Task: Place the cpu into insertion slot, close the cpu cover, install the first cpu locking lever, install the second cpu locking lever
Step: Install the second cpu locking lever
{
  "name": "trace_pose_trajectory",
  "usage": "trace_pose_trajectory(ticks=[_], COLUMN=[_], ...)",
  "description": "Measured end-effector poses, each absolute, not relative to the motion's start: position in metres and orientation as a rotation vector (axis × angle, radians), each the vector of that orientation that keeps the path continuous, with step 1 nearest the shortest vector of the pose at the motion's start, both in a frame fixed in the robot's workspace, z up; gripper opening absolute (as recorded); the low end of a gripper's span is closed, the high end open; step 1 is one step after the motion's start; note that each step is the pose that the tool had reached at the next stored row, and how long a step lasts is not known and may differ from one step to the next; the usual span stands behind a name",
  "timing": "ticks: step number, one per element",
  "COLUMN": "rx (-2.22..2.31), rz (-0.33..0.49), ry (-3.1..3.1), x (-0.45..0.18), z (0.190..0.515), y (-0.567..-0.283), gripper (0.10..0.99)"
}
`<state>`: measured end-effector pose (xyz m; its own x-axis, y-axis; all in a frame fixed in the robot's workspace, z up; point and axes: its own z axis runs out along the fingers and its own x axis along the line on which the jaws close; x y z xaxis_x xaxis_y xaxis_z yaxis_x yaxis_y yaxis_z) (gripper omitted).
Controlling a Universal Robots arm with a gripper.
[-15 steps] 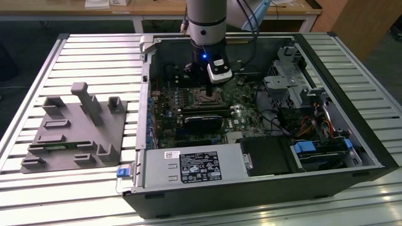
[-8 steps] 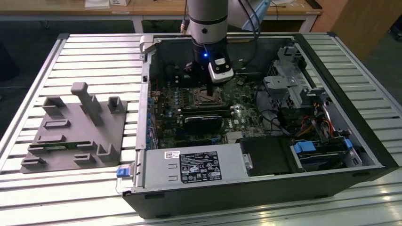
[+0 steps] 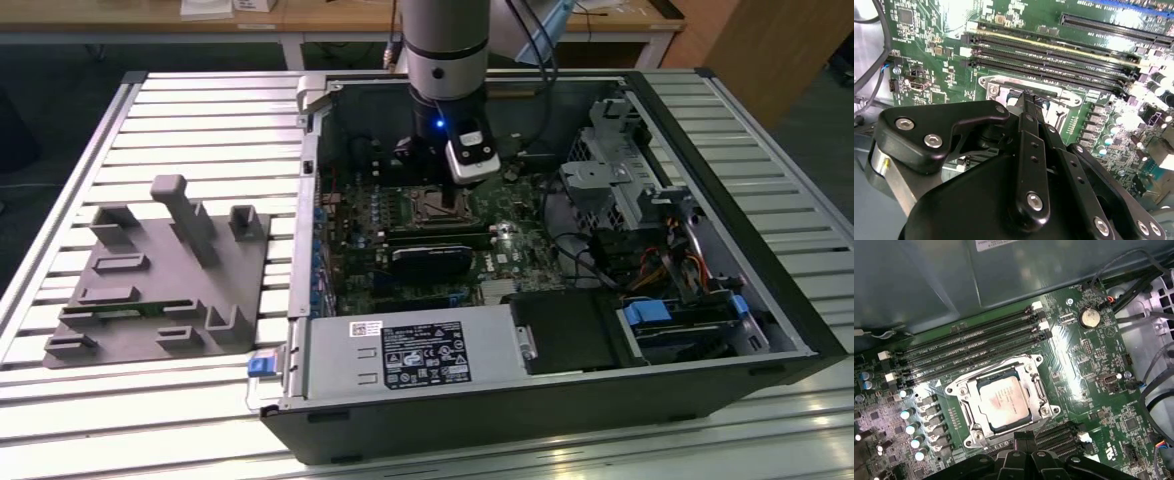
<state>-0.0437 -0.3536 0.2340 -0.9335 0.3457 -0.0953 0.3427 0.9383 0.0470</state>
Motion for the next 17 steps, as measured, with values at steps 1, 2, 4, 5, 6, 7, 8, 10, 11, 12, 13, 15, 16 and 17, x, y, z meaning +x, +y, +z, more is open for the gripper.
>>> trace_pose_trajectory(ticks=[1, 2, 4, 5, 6, 7, 8, 10, 11, 12, 13, 15, 16, 17], rx=[0.533, 0.533, 0.534, 0.534, 0.534, 0.533, 0.531, 0.527, 0.525, 0.524, 0.523, 0.522, 0.521, 0.521], rz=[0.048, 0.051, 0.062, 0.074, 0.083, 0.087, 0.088, 0.090, 0.091, 0.092, 0.093, 0.097, 0.099, 0.100], ry=[2.992, 2.992, 2.993, 2.994, 2.995, 2.996, 2.996, 2.997, 2.998, 2.998, 2.998, 2.999, 2.999, 2.999], x=[-0.044, -0.043, -0.043, -0.043, -0.043, -0.043, -0.043, -0.044, -0.044, -0.044, -0.044, -0.046, -0.047, -0.048], z=[0.234, 0.234, 0.234, 0.234, 0.234, 0.234, 0.233, 0.233, 0.233, 0.233, 0.233, 0.233, 0.232, 0.232], y=[-0.355, -0.357, -0.360, -0.360, -0.361, -0.361, -0.362, -0.364, -0.366, -0.367, -0.368, -0.371, -0.372, -0.373], gripper=[0.106, 0.106, 0.106, 0.106, 0.106, 0.106, 0.106, 0.106, 0.106, 0.106, 0.106, 0.106, 0.106, 0.106])
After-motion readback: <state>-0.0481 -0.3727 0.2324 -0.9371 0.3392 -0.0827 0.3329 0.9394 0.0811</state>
